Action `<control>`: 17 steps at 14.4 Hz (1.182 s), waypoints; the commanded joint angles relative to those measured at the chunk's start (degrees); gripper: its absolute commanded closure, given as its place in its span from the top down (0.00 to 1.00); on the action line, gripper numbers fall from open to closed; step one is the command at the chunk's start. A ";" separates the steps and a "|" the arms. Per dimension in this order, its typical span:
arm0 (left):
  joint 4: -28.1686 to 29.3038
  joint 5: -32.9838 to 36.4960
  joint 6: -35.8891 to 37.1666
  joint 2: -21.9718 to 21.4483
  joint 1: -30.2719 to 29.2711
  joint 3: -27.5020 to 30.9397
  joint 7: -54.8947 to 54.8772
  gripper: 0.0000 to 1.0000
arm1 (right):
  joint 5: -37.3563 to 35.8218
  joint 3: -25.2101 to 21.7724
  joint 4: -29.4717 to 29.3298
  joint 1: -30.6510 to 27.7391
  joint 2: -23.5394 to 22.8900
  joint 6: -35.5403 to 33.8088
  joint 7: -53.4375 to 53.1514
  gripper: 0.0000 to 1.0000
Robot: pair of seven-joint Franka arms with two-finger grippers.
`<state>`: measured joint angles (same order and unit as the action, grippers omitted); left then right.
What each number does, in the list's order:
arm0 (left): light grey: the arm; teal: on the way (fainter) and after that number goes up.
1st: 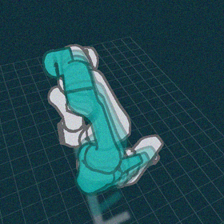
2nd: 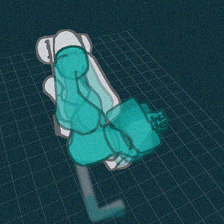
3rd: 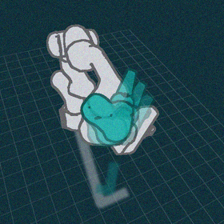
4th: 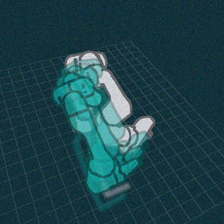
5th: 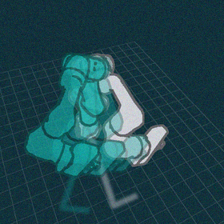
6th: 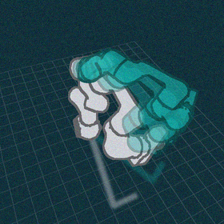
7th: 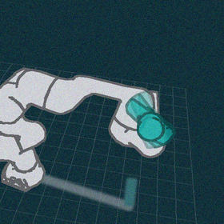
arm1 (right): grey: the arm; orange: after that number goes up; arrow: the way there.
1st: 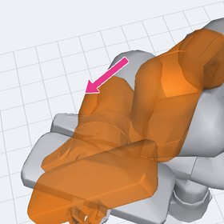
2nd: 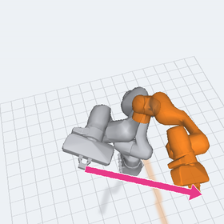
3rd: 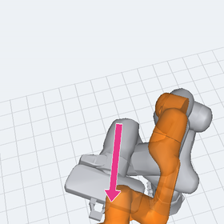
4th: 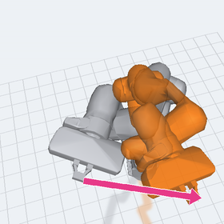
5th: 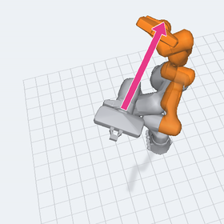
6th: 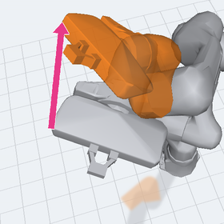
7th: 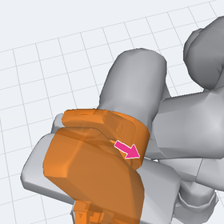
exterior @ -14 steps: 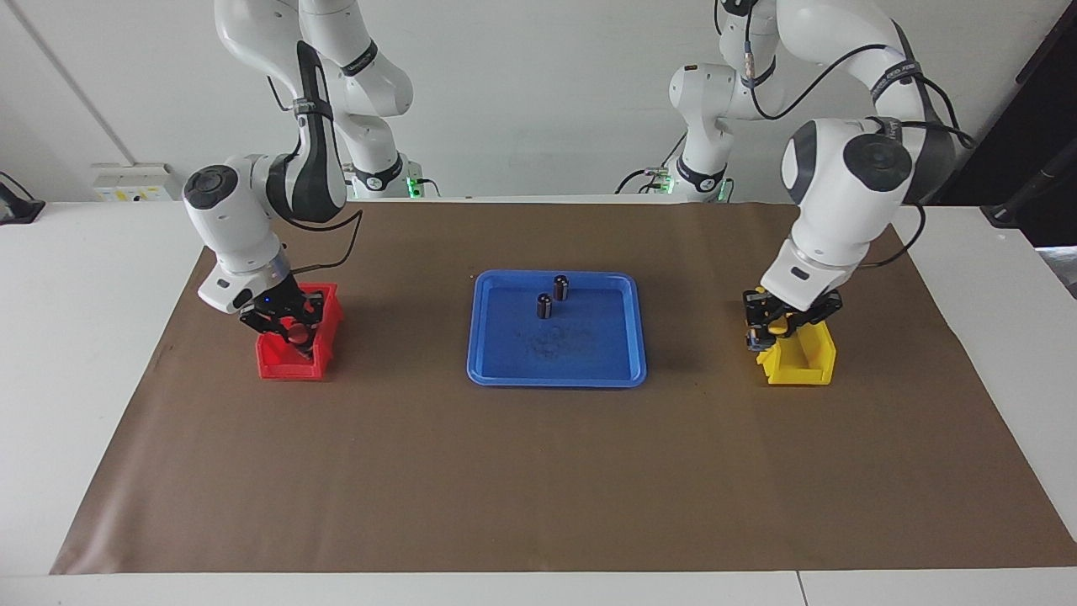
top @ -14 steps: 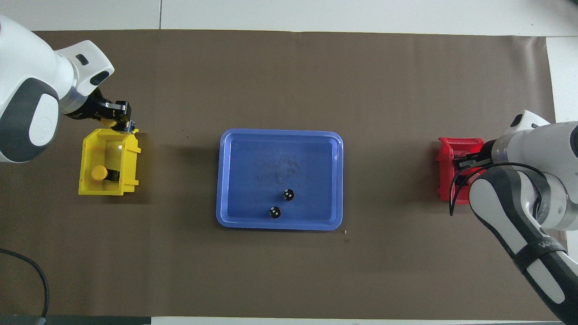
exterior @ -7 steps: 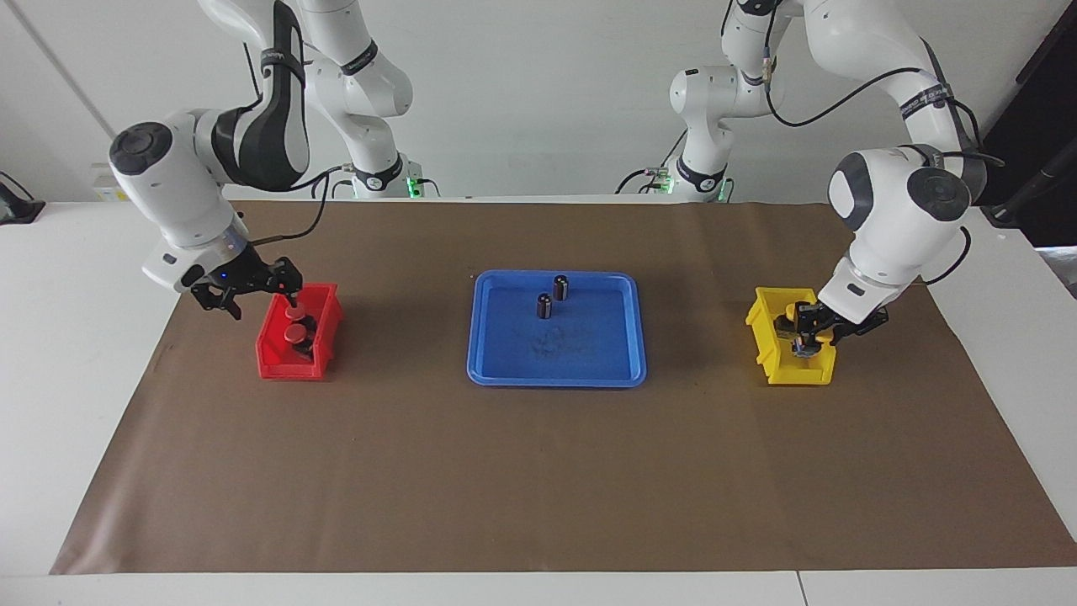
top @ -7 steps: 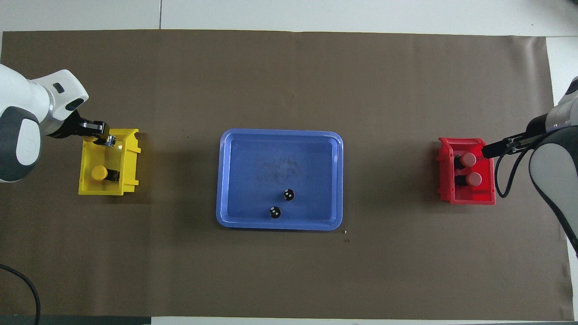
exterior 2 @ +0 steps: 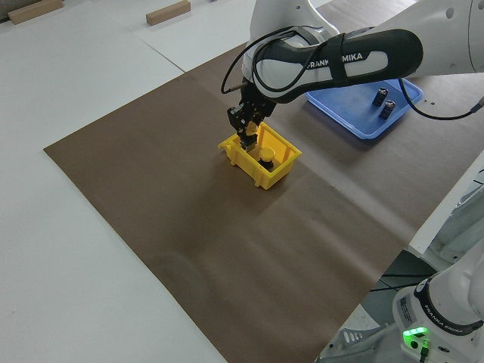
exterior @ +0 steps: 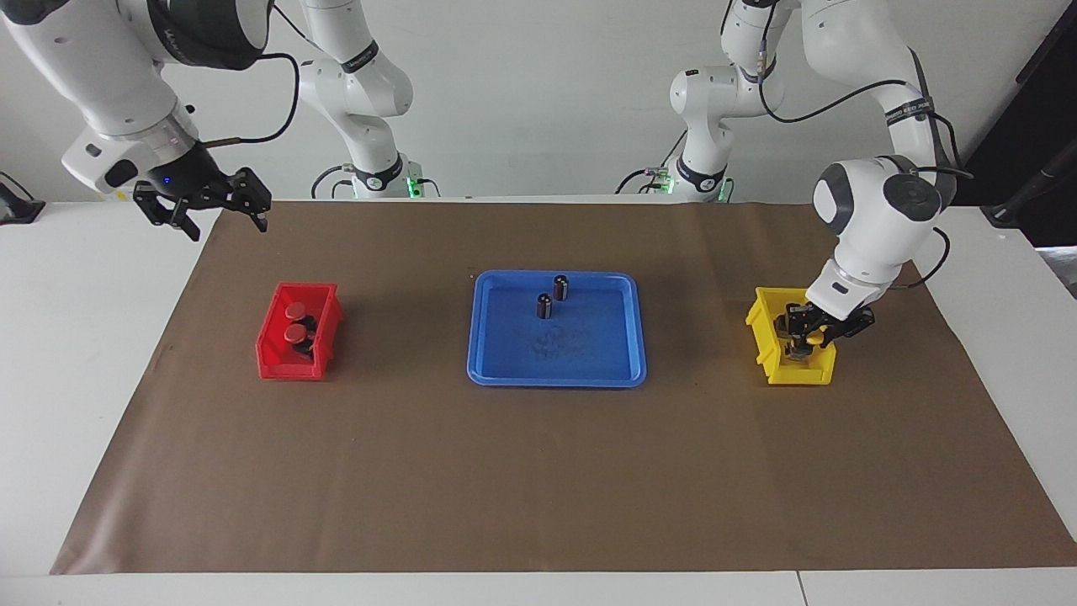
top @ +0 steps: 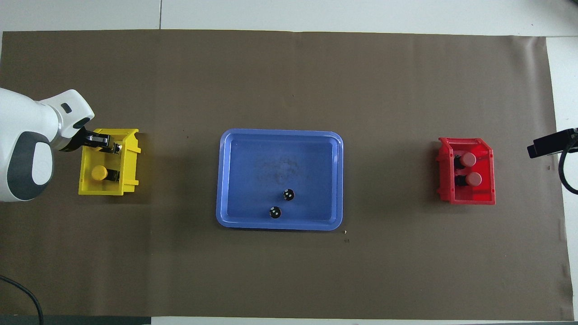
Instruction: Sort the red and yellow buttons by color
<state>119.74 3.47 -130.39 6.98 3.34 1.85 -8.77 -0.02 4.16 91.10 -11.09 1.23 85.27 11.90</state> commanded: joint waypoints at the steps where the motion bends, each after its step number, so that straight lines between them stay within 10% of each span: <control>1: 2.52 1.19 -3.73 -0.05 -0.97 -0.44 -0.64 0.13 | 0.12 -0.03 -2.77 -1.04 -3.51 -0.46 -1.79 1.00; 4: 2.60 1.19 -4.26 0.14 -0.44 -0.53 -0.37 0.55 | -1.21 -7.56 0.64 4.93 -0.36 -0.02 -1.79 1.00; 11: -3.08 1.19 3.26 -0.21 0.00 -0.53 0.06 0.63 | -1.12 -9.44 1.01 6.96 -0.96 0.60 -1.88 1.00; 13: -7.22 1.19 7.41 -0.04 0.00 -0.70 -0.02 1.00 | -1.38 -9.35 0.66 7.49 -1.05 0.60 -1.88 1.00; 17: -15.04 0.66 16.36 -0.47 0.00 -1.05 -0.29 1.00 | -1.38 -9.35 0.39 7.49 -1.05 0.60 -1.88 1.00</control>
<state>108.90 3.47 -119.49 6.88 3.28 0.99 -8.89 -0.81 -5.10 90.91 -3.86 -0.40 85.33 10.65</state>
